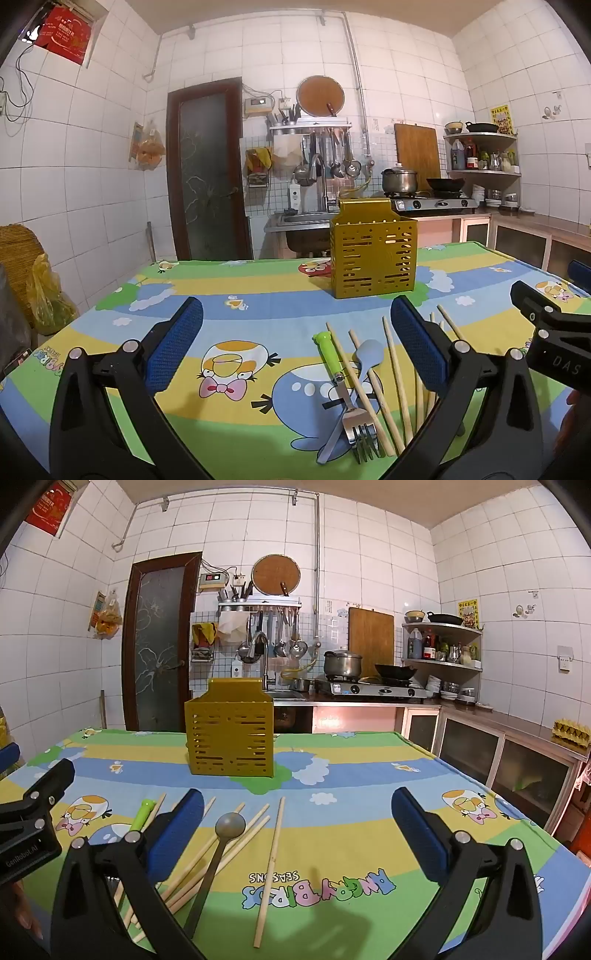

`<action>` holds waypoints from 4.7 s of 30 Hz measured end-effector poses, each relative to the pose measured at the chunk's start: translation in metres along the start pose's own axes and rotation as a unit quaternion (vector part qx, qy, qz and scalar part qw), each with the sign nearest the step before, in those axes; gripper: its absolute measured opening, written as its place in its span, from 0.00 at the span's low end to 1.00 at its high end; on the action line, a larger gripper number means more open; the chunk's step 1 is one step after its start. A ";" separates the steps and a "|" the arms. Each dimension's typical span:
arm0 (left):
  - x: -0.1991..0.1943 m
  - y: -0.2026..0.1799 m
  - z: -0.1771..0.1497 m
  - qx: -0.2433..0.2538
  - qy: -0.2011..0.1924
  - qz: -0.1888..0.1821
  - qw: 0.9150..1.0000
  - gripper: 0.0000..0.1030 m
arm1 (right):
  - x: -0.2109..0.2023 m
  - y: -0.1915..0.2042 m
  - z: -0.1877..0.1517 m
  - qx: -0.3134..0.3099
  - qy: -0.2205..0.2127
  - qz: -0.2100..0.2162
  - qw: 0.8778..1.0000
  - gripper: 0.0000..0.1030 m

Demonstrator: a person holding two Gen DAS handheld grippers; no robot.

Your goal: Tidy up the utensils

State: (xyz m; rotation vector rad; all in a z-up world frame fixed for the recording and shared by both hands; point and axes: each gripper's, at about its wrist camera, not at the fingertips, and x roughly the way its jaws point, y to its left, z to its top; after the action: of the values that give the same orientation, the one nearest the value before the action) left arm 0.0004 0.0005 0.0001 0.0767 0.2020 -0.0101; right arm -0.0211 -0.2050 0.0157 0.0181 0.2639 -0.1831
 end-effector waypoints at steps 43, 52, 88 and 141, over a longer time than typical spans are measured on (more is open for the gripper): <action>-0.004 -0.003 0.004 0.004 -0.002 0.001 1.000 0.95 | 0.008 -0.001 -0.002 0.001 0.007 0.001 1.000 0.96; -0.004 -0.002 0.003 0.004 -0.002 0.000 1.000 0.95 | 0.008 -0.001 -0.002 0.002 0.007 0.001 1.000 0.96; -0.001 0.000 0.002 -0.001 -0.003 0.000 1.000 0.95 | 0.010 -0.001 -0.008 0.004 0.013 -0.003 1.000 0.96; 0.188 0.013 -0.040 -0.014 0.366 -0.042 0.930 0.96 | 0.178 -0.017 -0.029 0.021 0.333 -0.019 0.942 0.96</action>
State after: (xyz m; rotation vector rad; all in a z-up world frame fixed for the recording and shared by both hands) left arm 0.1768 0.0162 -0.0756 0.0397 0.9543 -0.0640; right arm 0.1371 -0.2526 -0.0582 0.1193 0.9384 -0.2165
